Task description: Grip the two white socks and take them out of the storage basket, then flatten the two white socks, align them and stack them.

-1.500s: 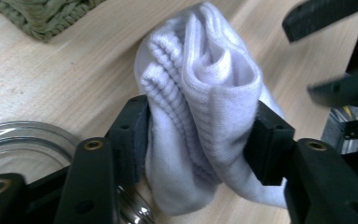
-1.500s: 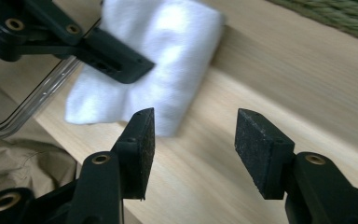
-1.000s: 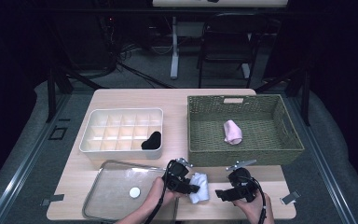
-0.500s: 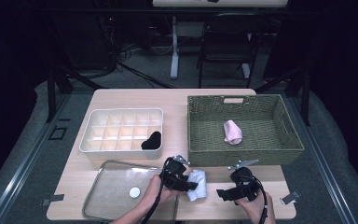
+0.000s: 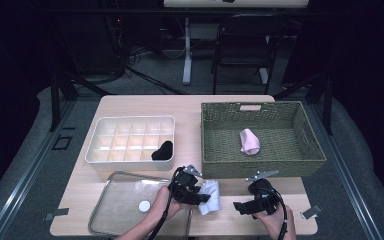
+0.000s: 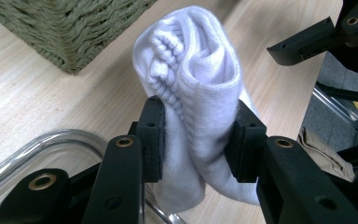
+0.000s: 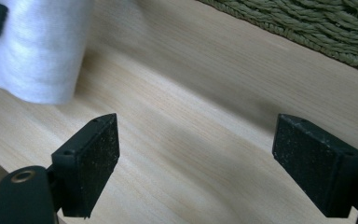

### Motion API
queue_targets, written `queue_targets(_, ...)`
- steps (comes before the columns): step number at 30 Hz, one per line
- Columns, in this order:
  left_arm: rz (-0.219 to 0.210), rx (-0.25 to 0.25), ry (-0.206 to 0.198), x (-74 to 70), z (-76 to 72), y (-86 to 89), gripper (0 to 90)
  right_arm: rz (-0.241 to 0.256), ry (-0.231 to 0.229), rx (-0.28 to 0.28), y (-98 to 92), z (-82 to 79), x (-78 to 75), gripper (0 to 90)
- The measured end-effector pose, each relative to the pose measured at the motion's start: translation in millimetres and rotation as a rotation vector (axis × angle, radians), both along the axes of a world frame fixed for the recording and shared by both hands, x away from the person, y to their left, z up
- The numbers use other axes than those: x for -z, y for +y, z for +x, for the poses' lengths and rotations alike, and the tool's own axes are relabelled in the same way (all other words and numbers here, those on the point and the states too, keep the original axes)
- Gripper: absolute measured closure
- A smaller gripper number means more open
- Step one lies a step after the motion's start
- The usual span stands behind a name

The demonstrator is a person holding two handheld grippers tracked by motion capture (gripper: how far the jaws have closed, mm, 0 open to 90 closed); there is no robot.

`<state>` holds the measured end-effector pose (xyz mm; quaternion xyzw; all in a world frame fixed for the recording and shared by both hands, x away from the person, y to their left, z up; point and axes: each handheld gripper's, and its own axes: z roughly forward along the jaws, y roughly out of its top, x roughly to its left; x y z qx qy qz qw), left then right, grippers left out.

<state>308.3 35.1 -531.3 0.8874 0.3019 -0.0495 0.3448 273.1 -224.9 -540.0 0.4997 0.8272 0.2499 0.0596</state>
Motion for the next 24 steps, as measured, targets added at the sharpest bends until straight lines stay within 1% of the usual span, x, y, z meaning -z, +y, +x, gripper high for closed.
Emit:
queue_targets(8,0.007,0.004,-0.014,-5.2,-1.7,8.5,63.0,-0.011,-0.006,0.007,-0.8,0.5,0.1,12.7)
queue_targets(14,0.017,-0.007,-0.029,-9.8,-2.1,15.2,63.0,-0.018,-0.002,0.002,-2.2,0.9,-0.2,11.8)
queue_targets(18,0.026,-0.012,-0.031,-10.6,-2.5,21.1,63.0,-0.017,-0.010,0.003,-2.3,0.6,0.0,11.7)
queue_targets(21,0.030,-0.013,-0.036,-12.1,-5.3,24.7,63.0,-0.020,-0.003,0.000,-2.1,1.1,-0.2,11.4)
queue_targets(24,0.031,-0.013,-0.043,-15.1,-8.2,27.9,63.0,-0.025,-0.007,0.000,-1.8,1.5,-0.1,11.3)
